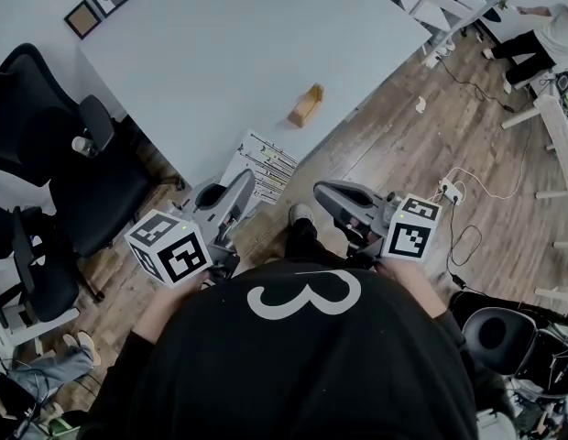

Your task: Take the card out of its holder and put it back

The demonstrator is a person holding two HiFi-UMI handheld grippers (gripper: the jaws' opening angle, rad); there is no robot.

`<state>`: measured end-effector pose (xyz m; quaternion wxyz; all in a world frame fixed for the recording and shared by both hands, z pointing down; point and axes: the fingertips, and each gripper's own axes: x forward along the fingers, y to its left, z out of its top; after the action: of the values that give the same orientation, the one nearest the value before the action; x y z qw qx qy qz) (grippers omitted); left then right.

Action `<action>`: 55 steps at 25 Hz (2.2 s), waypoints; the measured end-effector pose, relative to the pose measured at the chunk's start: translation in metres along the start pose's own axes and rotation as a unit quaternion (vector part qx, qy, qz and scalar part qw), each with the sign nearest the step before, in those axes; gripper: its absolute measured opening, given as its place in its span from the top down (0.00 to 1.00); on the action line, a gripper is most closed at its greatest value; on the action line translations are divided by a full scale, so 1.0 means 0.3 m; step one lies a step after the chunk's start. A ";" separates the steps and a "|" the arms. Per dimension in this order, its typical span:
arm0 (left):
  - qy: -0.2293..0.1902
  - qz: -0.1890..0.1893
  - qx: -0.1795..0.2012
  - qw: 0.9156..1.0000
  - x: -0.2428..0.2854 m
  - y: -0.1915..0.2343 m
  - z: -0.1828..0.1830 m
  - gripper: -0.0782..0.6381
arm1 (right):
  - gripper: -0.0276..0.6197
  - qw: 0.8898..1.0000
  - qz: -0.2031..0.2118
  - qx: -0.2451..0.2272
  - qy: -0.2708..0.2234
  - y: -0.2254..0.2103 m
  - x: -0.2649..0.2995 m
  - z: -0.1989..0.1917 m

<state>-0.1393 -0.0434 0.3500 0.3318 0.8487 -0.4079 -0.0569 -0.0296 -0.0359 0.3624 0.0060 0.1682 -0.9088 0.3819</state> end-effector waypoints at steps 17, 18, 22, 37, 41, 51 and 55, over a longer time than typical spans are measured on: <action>0.001 0.010 0.030 0.999 0.123 0.002 0.077 0.86 | 0.94 1.000 0.007 0.009 -0.003 -0.095 -0.017 0.078; 0.002 0.012 0.035 0.999 0.138 0.005 0.086 0.86 | 0.94 1.000 0.007 0.010 -0.003 -0.108 -0.018 0.091; 0.003 0.020 0.040 0.999 0.210 0.034 0.122 0.86 | 0.94 1.000 0.005 0.011 -0.002 -0.163 -0.021 0.140; 0.023 0.061 0.087 0.994 0.419 0.148 0.198 0.86 | 0.94 0.999 -0.012 0.037 -0.011 -0.332 -0.085 0.219; 0.033 0.066 0.108 0.991 0.421 0.155 0.191 0.86 | 0.94 0.999 -0.012 0.038 -0.013 -0.326 -0.081 0.207; 0.064 0.085 0.115 0.988 0.547 0.241 0.164 0.86 | 0.94 0.998 -0.019 0.057 -0.012 -0.428 -0.092 0.231; 0.079 0.093 0.117 0.986 0.610 0.288 0.166 0.86 | 0.94 0.997 -0.021 0.068 -0.007 -0.477 -0.081 0.261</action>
<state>-0.0933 -0.2413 0.3960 0.2649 0.8420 -0.4613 0.0893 0.0469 -0.1764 0.4024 -0.0036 0.1899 -0.8771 0.4412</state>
